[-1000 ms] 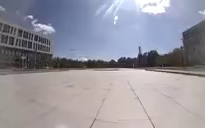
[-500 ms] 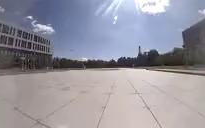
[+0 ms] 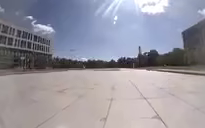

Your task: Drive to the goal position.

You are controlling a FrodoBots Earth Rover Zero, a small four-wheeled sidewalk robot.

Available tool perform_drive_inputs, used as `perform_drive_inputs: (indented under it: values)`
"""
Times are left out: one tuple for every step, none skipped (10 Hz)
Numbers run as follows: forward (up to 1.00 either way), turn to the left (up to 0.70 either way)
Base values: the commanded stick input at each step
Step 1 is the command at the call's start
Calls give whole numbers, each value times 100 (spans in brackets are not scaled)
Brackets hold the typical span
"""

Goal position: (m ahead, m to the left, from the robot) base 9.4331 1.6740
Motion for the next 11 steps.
perform_drive_inputs:
  values:
    - [70,3]
    - [70,3]
    - [70,3]
    - [70,3]
    - [70,3]
    - [70,3]
    - [70,3]
    - [70,3]
    - [70,3]
    - [70,3]
    - [70,3]
